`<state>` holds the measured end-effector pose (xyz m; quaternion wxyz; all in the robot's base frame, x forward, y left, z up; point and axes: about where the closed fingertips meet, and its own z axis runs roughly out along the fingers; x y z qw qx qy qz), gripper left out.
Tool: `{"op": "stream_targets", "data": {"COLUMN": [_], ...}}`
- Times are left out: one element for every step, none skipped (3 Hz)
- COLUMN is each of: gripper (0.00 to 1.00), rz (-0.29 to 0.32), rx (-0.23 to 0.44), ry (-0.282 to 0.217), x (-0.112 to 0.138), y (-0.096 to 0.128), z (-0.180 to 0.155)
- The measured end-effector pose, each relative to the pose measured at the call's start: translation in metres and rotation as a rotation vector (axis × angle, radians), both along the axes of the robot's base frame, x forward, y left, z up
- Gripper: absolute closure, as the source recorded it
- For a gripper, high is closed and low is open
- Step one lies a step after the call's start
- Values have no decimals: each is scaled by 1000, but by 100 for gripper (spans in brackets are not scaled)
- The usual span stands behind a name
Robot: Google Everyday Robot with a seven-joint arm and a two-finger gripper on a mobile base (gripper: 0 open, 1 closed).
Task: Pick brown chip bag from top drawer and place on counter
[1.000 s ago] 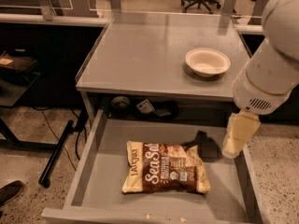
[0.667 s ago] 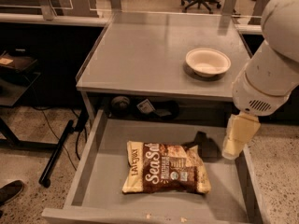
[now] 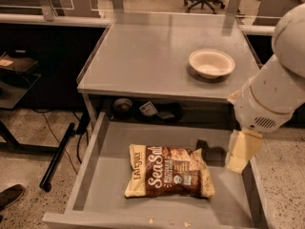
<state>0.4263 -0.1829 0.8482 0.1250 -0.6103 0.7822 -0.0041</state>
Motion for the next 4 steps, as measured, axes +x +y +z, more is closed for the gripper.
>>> {"op": "stream_targets", "data": {"gripper": [0, 0, 0, 0], "rz": [64, 64, 98, 91], "rx": [-7, -7, 35, 51], "ry": [61, 61, 106, 159], "x": [-20, -20, -26, -19], "y": [38, 38, 59, 74], "z": [-52, -52, -84, -129]}}
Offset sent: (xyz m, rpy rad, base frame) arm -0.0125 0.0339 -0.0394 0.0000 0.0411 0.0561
